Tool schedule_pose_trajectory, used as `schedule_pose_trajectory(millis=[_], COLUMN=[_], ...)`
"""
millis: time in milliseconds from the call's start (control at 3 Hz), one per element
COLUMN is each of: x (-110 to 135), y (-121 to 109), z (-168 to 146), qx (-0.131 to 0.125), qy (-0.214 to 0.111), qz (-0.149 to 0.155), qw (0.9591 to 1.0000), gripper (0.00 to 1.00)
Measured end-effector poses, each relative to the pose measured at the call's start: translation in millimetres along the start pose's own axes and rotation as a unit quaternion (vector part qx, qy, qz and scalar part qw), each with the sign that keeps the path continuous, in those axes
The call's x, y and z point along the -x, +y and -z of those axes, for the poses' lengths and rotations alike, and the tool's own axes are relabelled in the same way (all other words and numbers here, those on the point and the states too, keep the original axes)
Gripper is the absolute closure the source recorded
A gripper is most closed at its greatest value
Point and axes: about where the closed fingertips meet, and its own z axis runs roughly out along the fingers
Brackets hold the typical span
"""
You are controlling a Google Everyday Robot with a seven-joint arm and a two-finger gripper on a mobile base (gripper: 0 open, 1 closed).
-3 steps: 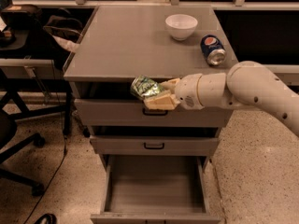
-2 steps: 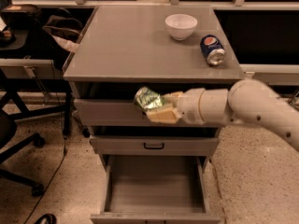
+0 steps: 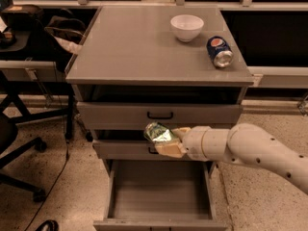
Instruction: Place green can into bottom drawer
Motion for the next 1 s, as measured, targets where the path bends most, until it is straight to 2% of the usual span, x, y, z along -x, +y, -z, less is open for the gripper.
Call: schedule_pose_trajectory(millis=[667, 1000], x=[-58, -61], y=[5, 7], z=[-25, -28], qx=[-0.014, -0.012], qy=[0.037, 0.038], qz=[-0.032, -0.028], qw=[0.9987, 0.9988], gripper=[1.0, 1.0])
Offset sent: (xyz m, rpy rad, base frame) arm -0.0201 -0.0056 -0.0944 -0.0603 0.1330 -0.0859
